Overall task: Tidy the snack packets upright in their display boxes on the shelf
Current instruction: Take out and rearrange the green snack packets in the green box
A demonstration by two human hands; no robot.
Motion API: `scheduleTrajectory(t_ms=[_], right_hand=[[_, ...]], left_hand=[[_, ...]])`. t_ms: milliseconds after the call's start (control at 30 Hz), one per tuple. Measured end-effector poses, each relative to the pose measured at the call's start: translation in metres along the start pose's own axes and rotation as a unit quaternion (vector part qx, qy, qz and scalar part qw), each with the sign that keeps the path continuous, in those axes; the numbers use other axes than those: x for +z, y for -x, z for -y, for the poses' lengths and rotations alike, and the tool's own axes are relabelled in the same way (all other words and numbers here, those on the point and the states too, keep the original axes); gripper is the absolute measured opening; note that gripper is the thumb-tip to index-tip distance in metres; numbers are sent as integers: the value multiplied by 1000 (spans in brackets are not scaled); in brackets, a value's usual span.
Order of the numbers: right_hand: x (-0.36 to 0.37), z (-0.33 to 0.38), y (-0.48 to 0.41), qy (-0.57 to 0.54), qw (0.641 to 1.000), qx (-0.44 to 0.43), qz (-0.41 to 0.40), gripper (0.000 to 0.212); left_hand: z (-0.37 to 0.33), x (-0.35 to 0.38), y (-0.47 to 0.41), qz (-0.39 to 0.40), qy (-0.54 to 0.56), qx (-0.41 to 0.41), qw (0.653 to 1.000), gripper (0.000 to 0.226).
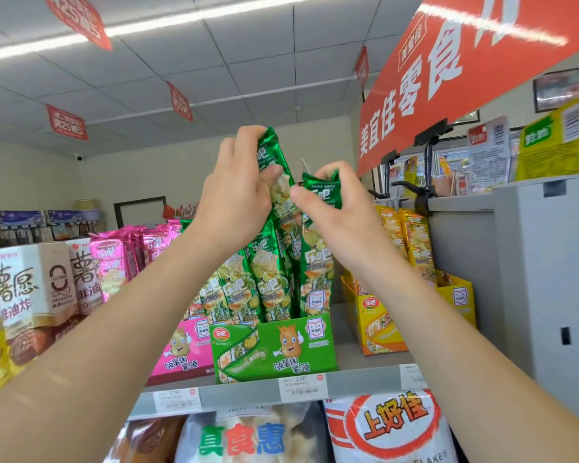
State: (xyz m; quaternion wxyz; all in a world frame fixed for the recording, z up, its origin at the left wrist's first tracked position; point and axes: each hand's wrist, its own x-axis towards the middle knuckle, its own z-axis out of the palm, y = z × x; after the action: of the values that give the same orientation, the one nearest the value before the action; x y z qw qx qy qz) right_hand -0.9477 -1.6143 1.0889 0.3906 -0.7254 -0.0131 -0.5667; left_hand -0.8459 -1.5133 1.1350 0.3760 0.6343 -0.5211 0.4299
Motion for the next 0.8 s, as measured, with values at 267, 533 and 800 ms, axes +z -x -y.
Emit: scheduleTrajectory(t_ms=[267, 533, 800], right_hand=[[7, -15, 44, 136, 986, -30, 88, 29], [-8, -12, 44, 37, 999, -8, 9, 63], [-49, 10, 38, -191, 980, 42, -39, 58]], left_hand=[[-2, -6, -2, -29, 22, 3, 999, 42], [-1, -30, -4, -175, 159, 17, 972, 39], [-25, -44, 25, -191, 400, 46, 895, 30]])
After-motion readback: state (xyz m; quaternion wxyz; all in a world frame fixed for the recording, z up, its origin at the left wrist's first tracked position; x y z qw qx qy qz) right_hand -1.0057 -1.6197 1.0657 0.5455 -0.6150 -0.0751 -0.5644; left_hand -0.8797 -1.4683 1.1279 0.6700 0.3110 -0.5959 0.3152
